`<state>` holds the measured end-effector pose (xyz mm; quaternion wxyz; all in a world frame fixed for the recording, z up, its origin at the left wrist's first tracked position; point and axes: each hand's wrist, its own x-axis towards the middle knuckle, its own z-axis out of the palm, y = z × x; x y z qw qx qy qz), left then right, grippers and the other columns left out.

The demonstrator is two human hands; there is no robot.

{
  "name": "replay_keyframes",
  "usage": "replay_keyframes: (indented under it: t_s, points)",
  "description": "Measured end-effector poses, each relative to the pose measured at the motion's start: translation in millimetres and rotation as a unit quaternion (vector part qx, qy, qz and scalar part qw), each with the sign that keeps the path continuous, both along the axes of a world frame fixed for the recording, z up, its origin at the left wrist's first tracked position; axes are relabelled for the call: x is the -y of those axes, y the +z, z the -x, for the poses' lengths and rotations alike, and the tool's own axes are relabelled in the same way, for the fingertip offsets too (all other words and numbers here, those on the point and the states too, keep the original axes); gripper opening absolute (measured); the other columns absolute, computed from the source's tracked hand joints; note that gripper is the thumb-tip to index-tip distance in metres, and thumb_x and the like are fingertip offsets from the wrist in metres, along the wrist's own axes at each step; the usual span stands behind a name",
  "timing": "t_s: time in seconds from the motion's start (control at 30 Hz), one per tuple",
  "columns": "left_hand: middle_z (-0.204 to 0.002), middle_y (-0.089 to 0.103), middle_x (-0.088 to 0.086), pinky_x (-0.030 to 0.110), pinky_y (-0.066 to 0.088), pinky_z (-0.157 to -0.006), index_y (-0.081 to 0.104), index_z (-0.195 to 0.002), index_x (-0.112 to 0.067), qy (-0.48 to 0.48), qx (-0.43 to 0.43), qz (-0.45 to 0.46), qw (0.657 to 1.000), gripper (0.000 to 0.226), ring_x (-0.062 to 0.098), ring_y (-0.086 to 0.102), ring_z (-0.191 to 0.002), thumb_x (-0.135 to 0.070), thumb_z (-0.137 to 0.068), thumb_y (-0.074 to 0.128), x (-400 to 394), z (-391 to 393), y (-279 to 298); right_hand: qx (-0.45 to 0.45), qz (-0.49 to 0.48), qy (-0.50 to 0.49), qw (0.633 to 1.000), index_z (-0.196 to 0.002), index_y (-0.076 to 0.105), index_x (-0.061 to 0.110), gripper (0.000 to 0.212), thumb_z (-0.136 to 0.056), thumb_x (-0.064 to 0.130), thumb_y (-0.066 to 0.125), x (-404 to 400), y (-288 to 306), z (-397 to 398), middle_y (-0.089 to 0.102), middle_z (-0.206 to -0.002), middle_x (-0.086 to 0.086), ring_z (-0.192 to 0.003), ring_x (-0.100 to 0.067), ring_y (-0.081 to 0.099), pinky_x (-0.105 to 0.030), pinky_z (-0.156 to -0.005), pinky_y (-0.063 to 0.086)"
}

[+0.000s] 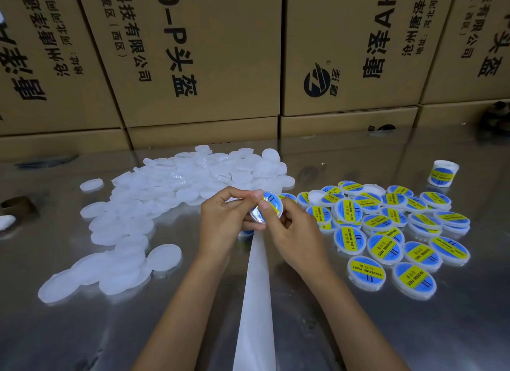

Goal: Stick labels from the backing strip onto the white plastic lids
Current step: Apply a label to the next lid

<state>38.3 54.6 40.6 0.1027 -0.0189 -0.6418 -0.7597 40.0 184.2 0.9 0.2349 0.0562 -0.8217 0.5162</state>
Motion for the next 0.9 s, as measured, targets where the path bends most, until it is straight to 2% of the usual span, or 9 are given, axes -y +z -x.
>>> replay_keyframes:
  t_s: [0.1,0.17,0.3,0.47,0.57,0.63,0.7,0.83,0.9]
  points:
    - [-0.074,0.075,0.013,0.025,0.057,-0.052,0.071,-0.089,-0.004,-0.024,0.003,0.005,1.0,0.013,0.026,0.071,-0.055,-0.016,-0.088,0.076,-0.5,-0.5,0.9,0.008,-0.014,-0.036,0.999,-0.06,0.041,0.023,0.053,-0.093,0.065,0.041,-0.9,-1.8,0.5,0.049,-0.053,0.014,-0.052,-0.008,0.045,-0.021,-0.049,0.027]
    - [-0.075,0.075,0.014,0.024,0.057,-0.052,0.071,-0.095,-0.006,-0.053,0.005,0.012,0.999,0.01,0.025,0.072,-0.055,-0.014,-0.091,0.072,-1.8,-0.8,1.1,0.013,-0.02,-0.066,0.998,-0.055,0.038,0.024,0.054,-0.099,0.056,0.04,-3.3,-2.1,2.1,0.046,-0.049,0.01,-0.051,-0.01,0.043,-0.029,-0.05,0.029]
    - [-0.086,0.077,0.011,0.031,0.062,-0.06,0.069,-0.106,-0.008,-0.086,-0.004,0.038,0.996,0.016,0.023,0.07,-0.058,-0.01,-0.09,0.072,-3.2,-1.2,0.7,0.032,-0.031,-0.098,0.994,-0.049,0.044,0.027,0.06,-0.098,0.06,0.035,-7.0,-2.3,3.4,0.044,-0.046,0.005,-0.054,-0.015,0.042,-0.032,-0.051,0.029]
    - [-0.089,0.075,0.002,0.027,0.06,-0.06,0.066,-0.116,-0.008,-0.128,-0.011,0.034,0.991,0.033,0.019,0.073,-0.071,0.006,-0.086,0.071,-4.6,-2.1,1.4,0.036,-0.017,-0.101,0.994,-0.052,0.052,0.045,0.053,-0.098,0.063,0.032,-7.3,-0.8,4.4,0.049,-0.048,0.018,-0.049,-0.01,0.04,-0.031,-0.049,0.027]
    - [-0.1,0.073,0.009,0.026,0.059,-0.063,0.065,-0.124,-0.011,-0.148,-0.01,0.043,0.988,0.047,0.021,0.073,-0.074,0.011,-0.083,0.072,-5.4,-2.2,1.9,0.033,-0.011,-0.094,0.995,-0.05,0.052,0.041,0.056,-0.099,0.059,0.031,-7.3,-1.3,5.0,0.049,-0.046,0.016,-0.049,-0.01,0.04,-0.031,-0.049,0.027]
    - [-0.1,0.075,0.009,0.026,0.06,-0.065,0.068,-0.12,-0.013,-0.148,-0.009,0.045,0.988,0.045,0.023,0.074,-0.076,0.01,-0.081,0.074,-3.5,-2.0,2.3,0.026,-0.003,-0.096,0.995,-0.046,0.048,0.029,0.063,-0.098,0.059,0.03,-6.6,-1.8,4.8,0.046,-0.042,0.01,-0.049,-0.012,0.04,-0.031,-0.049,0.027]
    - [-0.094,0.077,0.008,0.026,0.06,-0.066,0.072,-0.113,-0.012,-0.136,0.0,0.034,0.99,0.041,0.026,0.075,-0.079,0.009,-0.079,0.077,-1.4,-2.2,2.1,0.014,0.006,-0.092,0.996,-0.045,0.041,0.024,0.064,-0.093,0.063,0.025,-5.9,-1.2,3.5,0.043,-0.04,0.007,-0.05,-0.014,0.042,-0.032,-0.051,0.028]
    - [-0.088,0.077,0.013,0.023,0.06,-0.064,0.073,-0.108,-0.01,-0.112,0.017,0.003,0.994,0.036,0.026,0.076,-0.076,0.008,-0.077,0.078,-3.0,-3.4,2.0,0.006,0.02,-0.066,0.998,-0.052,0.05,0.041,0.055,-0.09,0.07,0.021,-5.8,1.6,0.3,0.048,-0.046,0.015,-0.049,-0.008,0.042,-0.031,-0.052,0.03]
    - [-0.086,0.077,0.014,0.021,0.059,-0.061,0.073,-0.105,-0.009,-0.09,0.02,-0.008,0.996,0.031,0.026,0.076,-0.071,0.005,-0.078,0.079,-3.8,-3.8,2.7,0.015,0.0,-0.066,0.998,-0.056,0.051,0.035,0.061,-0.088,0.078,0.021,-6.1,1.4,-0.2,0.048,-0.049,0.014,-0.051,-0.008,0.045,-0.031,-0.052,0.032]
